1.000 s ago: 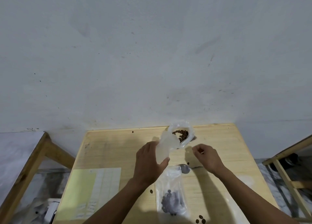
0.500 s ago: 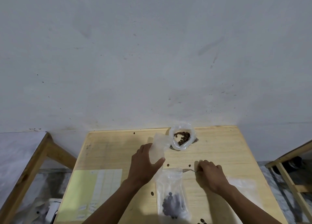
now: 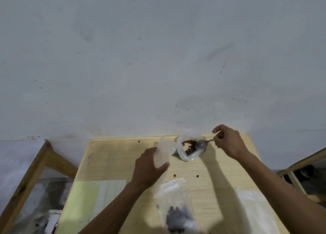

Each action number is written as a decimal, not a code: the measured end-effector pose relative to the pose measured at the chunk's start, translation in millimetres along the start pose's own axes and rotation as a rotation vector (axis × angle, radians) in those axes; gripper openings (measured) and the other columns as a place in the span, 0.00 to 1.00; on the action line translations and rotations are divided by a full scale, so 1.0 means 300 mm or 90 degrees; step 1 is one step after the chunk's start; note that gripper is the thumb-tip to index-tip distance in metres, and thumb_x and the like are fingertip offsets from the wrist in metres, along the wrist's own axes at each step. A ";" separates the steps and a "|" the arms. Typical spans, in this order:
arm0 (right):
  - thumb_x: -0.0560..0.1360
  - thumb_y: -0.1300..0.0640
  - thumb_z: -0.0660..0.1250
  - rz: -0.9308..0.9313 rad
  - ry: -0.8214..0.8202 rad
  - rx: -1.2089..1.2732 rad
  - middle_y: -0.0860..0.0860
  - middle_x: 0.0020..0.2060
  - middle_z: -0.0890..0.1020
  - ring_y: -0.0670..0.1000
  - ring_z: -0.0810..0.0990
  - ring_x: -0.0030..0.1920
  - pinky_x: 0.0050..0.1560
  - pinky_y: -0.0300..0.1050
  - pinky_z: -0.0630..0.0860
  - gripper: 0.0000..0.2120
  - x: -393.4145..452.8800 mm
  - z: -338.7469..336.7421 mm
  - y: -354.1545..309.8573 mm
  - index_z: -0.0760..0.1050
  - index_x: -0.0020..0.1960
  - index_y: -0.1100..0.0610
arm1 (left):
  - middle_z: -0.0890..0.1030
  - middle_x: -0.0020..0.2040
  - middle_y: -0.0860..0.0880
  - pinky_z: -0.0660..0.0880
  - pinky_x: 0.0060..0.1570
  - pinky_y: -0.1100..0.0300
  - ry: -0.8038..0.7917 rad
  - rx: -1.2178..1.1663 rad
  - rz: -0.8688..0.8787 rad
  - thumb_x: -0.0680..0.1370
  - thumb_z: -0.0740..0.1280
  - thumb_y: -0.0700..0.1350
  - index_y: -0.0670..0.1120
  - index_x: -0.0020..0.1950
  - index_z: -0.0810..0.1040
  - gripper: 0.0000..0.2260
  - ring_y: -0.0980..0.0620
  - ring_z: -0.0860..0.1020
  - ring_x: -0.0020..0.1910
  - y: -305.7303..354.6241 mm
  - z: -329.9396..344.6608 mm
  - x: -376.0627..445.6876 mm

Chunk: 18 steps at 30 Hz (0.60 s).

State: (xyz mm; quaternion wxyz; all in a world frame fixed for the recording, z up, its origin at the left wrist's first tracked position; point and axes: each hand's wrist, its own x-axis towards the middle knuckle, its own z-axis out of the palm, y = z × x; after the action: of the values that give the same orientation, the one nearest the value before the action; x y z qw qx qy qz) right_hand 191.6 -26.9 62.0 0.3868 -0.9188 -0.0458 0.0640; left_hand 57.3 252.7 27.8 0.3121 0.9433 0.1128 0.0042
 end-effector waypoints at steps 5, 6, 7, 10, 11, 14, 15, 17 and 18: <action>0.79 0.62 0.64 -0.025 0.075 0.101 0.51 0.39 0.82 0.52 0.83 0.39 0.45 0.47 0.78 0.05 0.070 0.045 -0.048 0.77 0.47 0.57 | 0.73 0.63 0.54 0.66 0.62 0.57 -0.125 0.044 0.061 0.72 0.69 0.62 0.50 0.70 0.67 0.30 0.53 0.72 0.60 0.025 0.019 0.030; 0.80 0.62 0.61 -0.038 0.069 0.094 0.50 0.41 0.82 0.52 0.82 0.41 0.46 0.47 0.77 0.06 0.078 0.065 -0.047 0.76 0.48 0.56 | 0.73 0.64 0.54 0.66 0.62 0.57 -0.150 0.049 0.078 0.72 0.70 0.61 0.50 0.70 0.67 0.31 0.53 0.73 0.60 0.031 0.024 0.036; 0.81 0.62 0.59 -0.050 0.054 0.075 0.50 0.43 0.81 0.52 0.80 0.43 0.47 0.47 0.76 0.08 0.082 0.084 -0.046 0.75 0.49 0.55 | 0.73 0.65 0.54 0.67 0.62 0.56 -0.170 0.054 0.097 0.72 0.70 0.61 0.50 0.71 0.66 0.32 0.52 0.73 0.61 0.037 0.028 0.042; 0.82 0.62 0.55 -0.063 -0.003 0.025 0.52 0.45 0.77 0.51 0.76 0.45 0.46 0.44 0.70 0.09 0.086 0.142 -0.026 0.73 0.50 0.54 | 0.73 0.69 0.52 0.69 0.64 0.54 -0.211 0.054 0.135 0.72 0.71 0.60 0.48 0.74 0.64 0.35 0.51 0.73 0.64 0.050 0.043 0.058; 0.82 0.62 0.55 -0.054 -0.010 0.014 0.52 0.46 0.77 0.50 0.76 0.45 0.46 0.43 0.69 0.09 0.085 0.159 -0.016 0.73 0.49 0.55 | 0.73 0.70 0.51 0.70 0.64 0.54 -0.221 0.049 0.143 0.71 0.71 0.59 0.48 0.74 0.64 0.35 0.51 0.73 0.65 0.055 0.048 0.062; 0.82 0.63 0.55 0.000 0.005 0.032 0.52 0.47 0.79 0.53 0.78 0.46 0.47 0.44 0.71 0.10 0.083 0.193 0.018 0.73 0.49 0.55 | 0.73 0.69 0.50 0.71 0.63 0.53 -0.244 0.041 0.165 0.71 0.71 0.58 0.47 0.73 0.65 0.34 0.49 0.73 0.65 0.070 0.065 0.074; 0.82 0.61 0.55 0.018 0.013 0.046 0.52 0.48 0.79 0.54 0.79 0.46 0.48 0.46 0.73 0.10 0.081 0.198 0.021 0.74 0.50 0.55 | 0.73 0.69 0.50 0.71 0.63 0.53 -0.251 0.041 0.171 0.71 0.71 0.57 0.47 0.73 0.66 0.34 0.49 0.73 0.65 0.075 0.070 0.077; 0.83 0.60 0.54 0.054 0.017 0.076 0.53 0.48 0.80 0.55 0.79 0.48 0.51 0.50 0.76 0.11 0.073 0.205 0.021 0.75 0.51 0.56 | 0.72 0.70 0.50 0.72 0.62 0.53 -0.258 0.039 0.177 0.71 0.71 0.58 0.47 0.73 0.65 0.34 0.48 0.73 0.65 0.080 0.084 0.085; 0.83 0.59 0.53 0.074 0.013 0.087 0.54 0.49 0.80 0.55 0.79 0.49 0.53 0.52 0.76 0.11 0.069 0.211 0.026 0.74 0.52 0.57 | 0.71 0.71 0.50 0.71 0.63 0.53 -0.261 0.036 0.176 0.71 0.70 0.59 0.47 0.73 0.65 0.34 0.48 0.72 0.66 0.080 0.092 0.090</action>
State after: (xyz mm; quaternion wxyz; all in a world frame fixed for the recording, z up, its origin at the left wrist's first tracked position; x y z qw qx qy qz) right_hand 202.5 15.0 10.9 0.4451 -0.8918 0.0160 0.0800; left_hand 90.7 223.3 18.1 0.2980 0.9393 -0.0832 -0.1482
